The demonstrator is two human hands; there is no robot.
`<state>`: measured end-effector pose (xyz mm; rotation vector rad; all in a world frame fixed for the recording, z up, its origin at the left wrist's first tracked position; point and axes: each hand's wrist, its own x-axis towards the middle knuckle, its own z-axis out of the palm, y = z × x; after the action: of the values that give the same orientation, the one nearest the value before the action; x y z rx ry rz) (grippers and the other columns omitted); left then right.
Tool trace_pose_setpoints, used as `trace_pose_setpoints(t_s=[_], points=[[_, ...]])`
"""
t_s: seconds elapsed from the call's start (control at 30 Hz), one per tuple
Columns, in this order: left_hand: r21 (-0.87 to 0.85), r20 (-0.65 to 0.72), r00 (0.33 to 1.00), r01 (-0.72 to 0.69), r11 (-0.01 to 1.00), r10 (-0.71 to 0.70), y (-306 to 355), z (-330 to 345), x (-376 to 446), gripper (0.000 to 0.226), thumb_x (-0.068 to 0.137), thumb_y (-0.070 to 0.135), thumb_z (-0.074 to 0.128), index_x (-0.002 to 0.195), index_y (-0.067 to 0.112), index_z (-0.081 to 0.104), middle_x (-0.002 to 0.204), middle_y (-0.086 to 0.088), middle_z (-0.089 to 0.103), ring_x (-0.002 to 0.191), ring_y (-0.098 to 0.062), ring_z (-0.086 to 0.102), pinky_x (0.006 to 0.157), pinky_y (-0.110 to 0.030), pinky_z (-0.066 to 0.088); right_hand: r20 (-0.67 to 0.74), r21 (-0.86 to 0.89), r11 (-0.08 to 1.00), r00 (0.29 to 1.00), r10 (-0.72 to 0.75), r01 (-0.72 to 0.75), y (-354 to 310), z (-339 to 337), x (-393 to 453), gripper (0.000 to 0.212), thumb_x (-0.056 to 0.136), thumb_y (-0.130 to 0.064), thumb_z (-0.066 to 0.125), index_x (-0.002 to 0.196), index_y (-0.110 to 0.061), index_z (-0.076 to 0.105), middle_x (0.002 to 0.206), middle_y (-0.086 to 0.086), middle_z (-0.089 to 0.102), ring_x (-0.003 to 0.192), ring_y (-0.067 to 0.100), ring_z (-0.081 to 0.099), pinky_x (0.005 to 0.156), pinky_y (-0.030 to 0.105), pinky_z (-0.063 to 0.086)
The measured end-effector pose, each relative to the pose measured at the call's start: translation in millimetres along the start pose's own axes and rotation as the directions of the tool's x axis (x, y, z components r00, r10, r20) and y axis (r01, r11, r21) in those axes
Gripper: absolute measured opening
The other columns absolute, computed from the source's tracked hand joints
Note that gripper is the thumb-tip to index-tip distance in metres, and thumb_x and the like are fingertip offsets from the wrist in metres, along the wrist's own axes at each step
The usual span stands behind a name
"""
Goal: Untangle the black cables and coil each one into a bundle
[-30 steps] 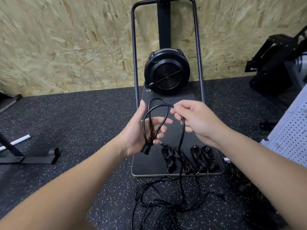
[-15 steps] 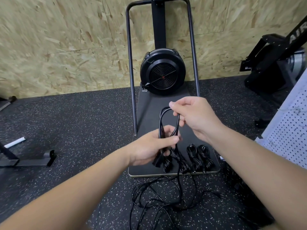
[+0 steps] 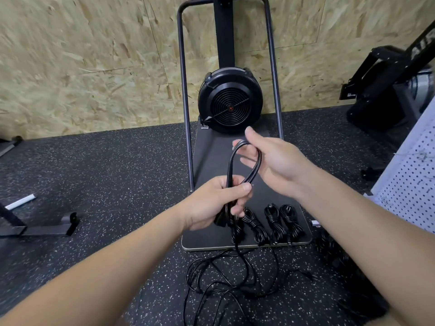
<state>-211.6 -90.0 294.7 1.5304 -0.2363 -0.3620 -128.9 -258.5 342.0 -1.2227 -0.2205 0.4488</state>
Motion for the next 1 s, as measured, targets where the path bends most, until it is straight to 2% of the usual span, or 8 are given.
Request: trace_pose_setpoints(t_s=[0.1, 0.23, 0.33, 0.47, 0.57, 0.77, 0.87, 1.0], points=[[0.015, 0.032, 0.999, -0.040, 0.999, 0.039, -1, 7, 3, 0.025, 0.116, 0.024, 0.053, 0.110, 0.004, 0.065, 0.072, -0.005, 0.044, 0.073, -0.025, 0.055, 0.091, -0.046, 0.051, -0.011, 0.412, 0.910, 0.998, 0.061, -0.051, -6, 11, -5, 0.048, 0.114, -0.033, 0.057, 0.072, -0.012, 0.050, 0.117, 0.023, 0.078, 0.116, 0.042, 0.077, 0.113, 0.056, 0.055], [-0.023, 0.024, 0.999, -0.030, 0.999, 0.030, -9, 21, 1, 0.024, 0.119, 0.024, 0.046, 0.119, 0.006, 0.061, 0.078, -0.006, 0.043, 0.062, -0.019, 0.037, 0.064, -0.033, 0.046, -0.108, 0.510, 0.859, 0.988, 0.109, -0.039, -9, 16, -5, 0.047, 0.113, -0.032, 0.061, 0.072, -0.014, 0.047, 0.081, 0.017, 0.065, 0.082, 0.033, 0.079, 0.088, 0.053, 0.068], [0.001, -0.016, 0.999, -0.039, 0.999, 0.039, -10, 21, 1, 0.025, 0.119, 0.025, 0.046, 0.115, 0.006, 0.061, 0.076, -0.009, 0.047, 0.059, -0.019, 0.038, 0.058, -0.032, 0.041, -0.143, 0.484, 0.875, 0.986, 0.081, -0.002, -8, 11, -5, 0.041, 0.113, -0.029, 0.061, 0.077, -0.013, 0.047, 0.082, 0.019, 0.064, 0.089, 0.038, 0.080, 0.087, 0.054, 0.068], [0.082, -0.057, 0.994, -0.090, 0.993, 0.095, -8, 12, 1, 0.032, 0.120, 0.025, 0.044, 0.103, 0.003, 0.062, 0.070, -0.015, 0.050, 0.057, -0.026, 0.046, 0.061, -0.038, 0.050, -0.014, 0.264, 0.964, 1.000, 0.021, -0.016, -1, 5, -2, 0.047, 0.115, -0.042, 0.054, 0.084, -0.006, 0.057, 0.104, 0.021, 0.076, 0.117, 0.041, 0.077, 0.106, 0.055, 0.060], [0.055, -0.207, 0.973, -0.091, 0.994, 0.100, -5, 2, 1, 0.030, 0.119, 0.025, 0.046, 0.104, 0.004, 0.060, 0.065, -0.006, 0.041, 0.052, -0.019, 0.039, 0.057, -0.034, 0.049, 0.057, 0.099, 0.987, 0.990, 0.125, -0.130, 14, -7, 1, 0.052, 0.116, -0.047, 0.047, 0.120, 0.001, 0.066, 0.127, 0.020, 0.077, 0.119, 0.033, 0.076, 0.107, 0.051, 0.057], [-0.097, -0.397, 0.911, -0.167, 0.981, 0.116, 8, -26, 11, 0.024, 0.118, 0.027, 0.048, 0.103, 0.011, 0.057, 0.066, -0.001, 0.028, 0.052, -0.015, 0.028, 0.054, -0.030, 0.033, 0.348, -0.598, 0.770, 0.793, 0.500, -0.223, 67, -18, -16, 0.045, 0.099, 0.010, 0.059, 0.140, -0.008, 0.063, 0.132, 0.006, 0.078, 0.131, 0.023, 0.070, 0.124, 0.046, 0.045], [-0.178, -0.436, 0.899, -0.136, 0.974, 0.046, 8, -38, 11, 0.026, 0.117, 0.028, 0.049, 0.094, 0.017, 0.055, 0.070, -0.002, 0.020, 0.050, -0.016, 0.024, 0.052, -0.030, 0.029, 0.375, -0.701, 0.688, 0.725, 0.578, -0.186, 83, -11, -24, 0.030, 0.098, 0.001, 0.075, 0.126, -0.003, 0.067, 0.110, 0.009, 0.078, 0.107, 0.019, 0.074, 0.108, 0.044, 0.053], [-0.052, -0.601, 0.799, -0.039, 0.998, 0.000, 1, -54, 15, 0.028, 0.114, 0.028, 0.049, 0.087, 0.022, 0.049, 0.068, 0.003, 0.026, 0.054, -0.016, 0.024, 0.053, -0.032, 0.024, 0.221, -0.794, 0.608, 0.921, 0.321, -0.021, 63, 0, -25, 0.007, 0.095, -0.006, 0.078, 0.100, -0.007, 0.073, 0.078, 0.016, 0.076, 0.062, 0.012, 0.066, 0.065, 0.026, 0.051]])
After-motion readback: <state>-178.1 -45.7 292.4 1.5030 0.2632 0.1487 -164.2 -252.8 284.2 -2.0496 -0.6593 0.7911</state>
